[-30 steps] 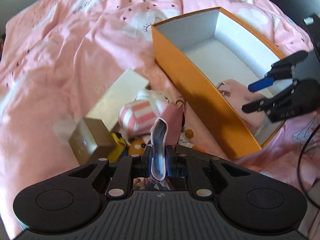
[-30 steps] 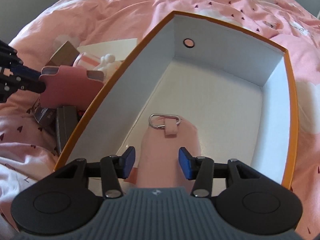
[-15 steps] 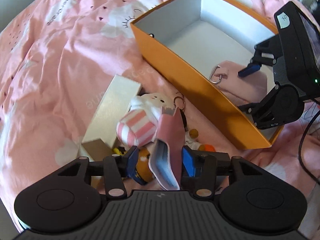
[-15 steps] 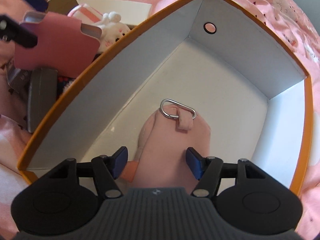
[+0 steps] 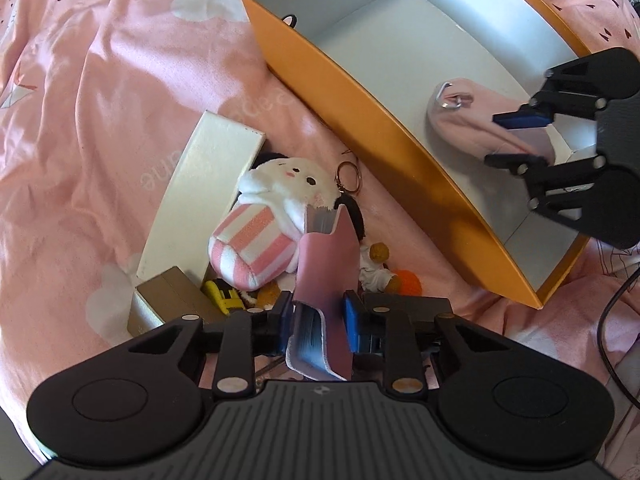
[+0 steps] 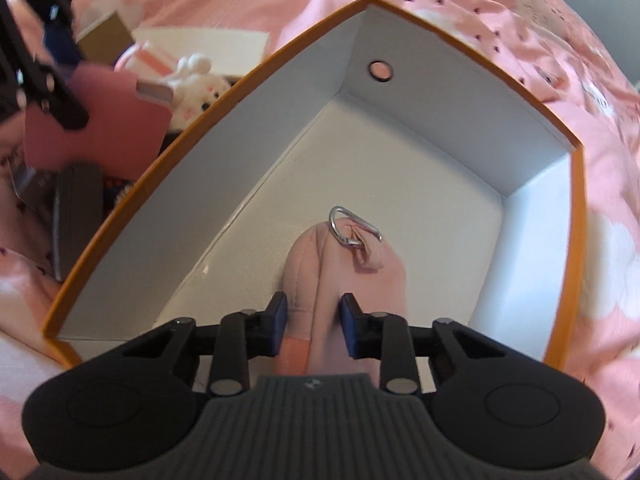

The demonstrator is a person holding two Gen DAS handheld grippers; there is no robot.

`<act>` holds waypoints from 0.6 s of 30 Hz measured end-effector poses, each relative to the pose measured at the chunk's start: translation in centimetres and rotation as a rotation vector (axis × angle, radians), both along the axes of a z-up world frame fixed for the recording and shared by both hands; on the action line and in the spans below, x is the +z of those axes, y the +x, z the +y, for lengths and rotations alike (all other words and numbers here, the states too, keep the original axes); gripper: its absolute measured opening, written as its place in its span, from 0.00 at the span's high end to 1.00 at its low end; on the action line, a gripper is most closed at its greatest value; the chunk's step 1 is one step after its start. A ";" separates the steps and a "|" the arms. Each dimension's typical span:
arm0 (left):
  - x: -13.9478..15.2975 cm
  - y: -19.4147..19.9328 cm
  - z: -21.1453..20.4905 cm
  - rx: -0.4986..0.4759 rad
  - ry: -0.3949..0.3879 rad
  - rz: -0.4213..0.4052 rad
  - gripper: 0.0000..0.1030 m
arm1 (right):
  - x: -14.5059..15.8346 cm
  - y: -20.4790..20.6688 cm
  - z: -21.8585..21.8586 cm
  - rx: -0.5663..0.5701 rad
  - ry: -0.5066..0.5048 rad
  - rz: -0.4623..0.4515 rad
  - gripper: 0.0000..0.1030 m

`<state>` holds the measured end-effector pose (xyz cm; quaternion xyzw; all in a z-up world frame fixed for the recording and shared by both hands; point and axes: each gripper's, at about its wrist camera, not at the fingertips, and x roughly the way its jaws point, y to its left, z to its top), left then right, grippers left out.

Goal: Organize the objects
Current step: 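Carry the pink card holder to the box with left tool while right presses pouch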

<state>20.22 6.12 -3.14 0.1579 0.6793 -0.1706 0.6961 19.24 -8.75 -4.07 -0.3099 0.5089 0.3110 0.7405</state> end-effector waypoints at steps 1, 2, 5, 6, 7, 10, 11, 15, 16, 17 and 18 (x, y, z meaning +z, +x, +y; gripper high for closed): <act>0.1 -0.2 0.1 0.013 -0.003 0.001 0.73 | 0.6 0.3 -1.0 -0.039 0.037 0.028 0.72; 0.2 -0.2 0.2 0.029 -0.008 0.000 0.74 | 1.1 0.7 -1.9 -0.080 0.072 0.061 0.72; 0.8 -0.7 0.7 0.087 -0.032 -0.010 0.78 | 1.8 1.2 -4.8 -0.200 0.153 0.141 0.72; 1.1 -1.0 0.8 0.106 -0.041 -0.019 0.78 | 2.1 0.6 -5.3 -0.233 0.170 0.154 0.72; 1.3 -1.3 1.0 0.119 -0.050 -0.030 0.79 | 2.4 0.9 -6.3 -0.259 0.189 0.161 0.72; 2.5 -2.3 1.5 0.172 -0.097 -0.081 0.80 | 2.9 0.3 -7.9 -0.326 0.244 0.177 0.73; 3.1 -2.7 1.8 0.197 -0.120 -0.099 0.80 | 3.2 0.3 -8.3 -0.341 0.260 0.182 0.73; 5.8 -4.0 2.7 0.278 -0.194 -0.192 0.80 | 3.9 0.4 -9.0 -0.375 0.279 0.161 0.74; 6.5 -4.3 2.8 0.292 -0.212 -0.216 0.80 | 4.0 0.4 -9.4 -0.383 0.279 0.155 0.74; 7.3 -4.6 2.8 0.307 -0.233 -0.243 0.80 | 4.1 0.5 -9.7 -0.392 0.276 0.150 0.74; 8.1 -4.8 2.8 0.322 -0.257 -0.270 0.80 | 4.2 0.6 -10.0 -0.403 0.273 0.147 0.74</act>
